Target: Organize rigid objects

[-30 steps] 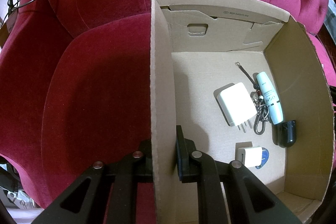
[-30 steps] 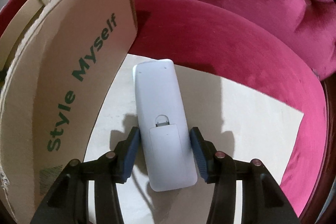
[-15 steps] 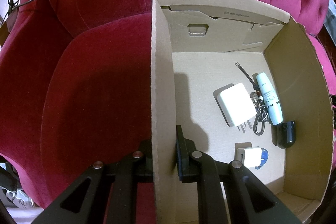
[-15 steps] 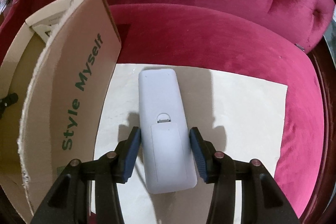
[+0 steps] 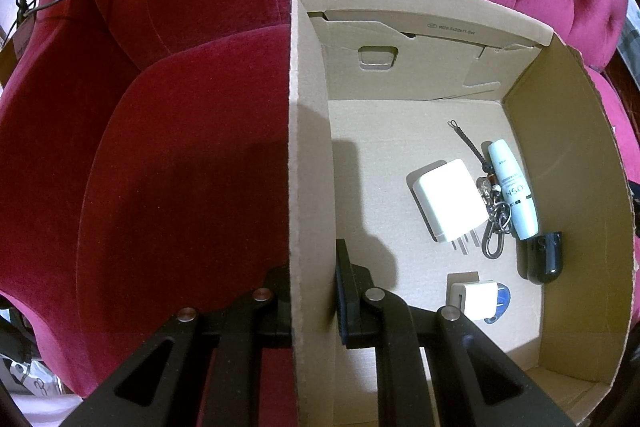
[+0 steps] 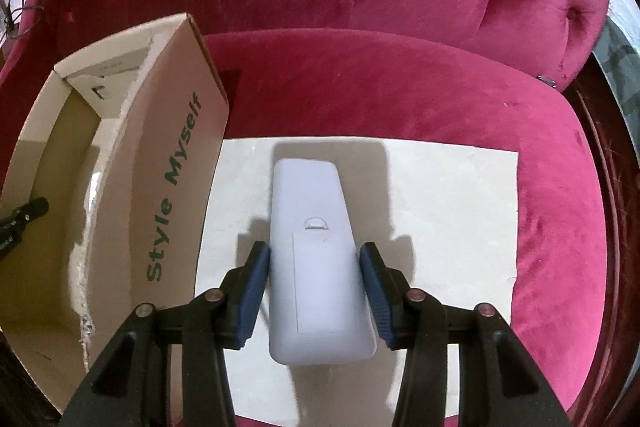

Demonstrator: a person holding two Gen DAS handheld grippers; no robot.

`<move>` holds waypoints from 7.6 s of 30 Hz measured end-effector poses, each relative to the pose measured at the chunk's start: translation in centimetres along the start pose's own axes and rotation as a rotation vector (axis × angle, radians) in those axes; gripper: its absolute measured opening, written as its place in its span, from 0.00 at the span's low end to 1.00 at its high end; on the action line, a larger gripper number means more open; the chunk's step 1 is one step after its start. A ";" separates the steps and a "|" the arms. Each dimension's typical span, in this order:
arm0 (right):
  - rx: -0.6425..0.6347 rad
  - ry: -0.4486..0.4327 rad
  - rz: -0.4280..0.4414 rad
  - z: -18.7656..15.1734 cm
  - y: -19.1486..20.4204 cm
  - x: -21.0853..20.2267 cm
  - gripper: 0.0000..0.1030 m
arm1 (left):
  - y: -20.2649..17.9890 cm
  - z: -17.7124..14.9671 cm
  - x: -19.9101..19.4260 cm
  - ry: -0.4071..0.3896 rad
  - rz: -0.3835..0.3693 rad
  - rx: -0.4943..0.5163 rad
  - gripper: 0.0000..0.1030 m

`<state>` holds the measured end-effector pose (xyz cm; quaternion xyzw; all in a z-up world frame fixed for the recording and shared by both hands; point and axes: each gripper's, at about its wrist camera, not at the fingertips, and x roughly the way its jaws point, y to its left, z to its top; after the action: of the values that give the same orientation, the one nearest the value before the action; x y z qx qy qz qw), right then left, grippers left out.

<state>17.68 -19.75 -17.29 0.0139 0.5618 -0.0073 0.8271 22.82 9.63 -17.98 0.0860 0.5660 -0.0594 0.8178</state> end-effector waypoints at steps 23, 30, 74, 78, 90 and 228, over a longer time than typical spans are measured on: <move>-0.005 -0.107 -0.025 1.9 1.4 -6.3 0.48 | 0.2 0.0 0.1 -0.001 -0.001 0.001 0.14; -0.028 -0.144 -0.024 2.9 3.1 -8.7 0.48 | 0.2 0.0 0.0 -0.001 -0.002 0.001 0.14; -0.148 -0.058 0.091 3.7 16.1 -2.5 0.48 | 0.3 0.0 -0.1 -0.004 -0.008 0.001 0.14; -0.152 -0.039 0.071 3.4 16.3 -1.4 0.48 | 0.4 0.0 -0.1 -0.005 -0.010 0.000 0.14; -0.157 0.019 0.038 2.3 16.8 1.3 0.48 | 0.3 -0.1 -0.1 -0.006 -0.007 0.004 0.14; 0.037 -0.319 -0.069 -13.3 0.6 -23.7 1.00 | -12.5 -12.4 -22.2 -0.245 0.056 0.025 1.00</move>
<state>-3.38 -18.77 -0.15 0.0084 0.4232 -0.0483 0.9047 1.19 0.02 -2.40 0.1041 0.4586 -0.0537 0.8809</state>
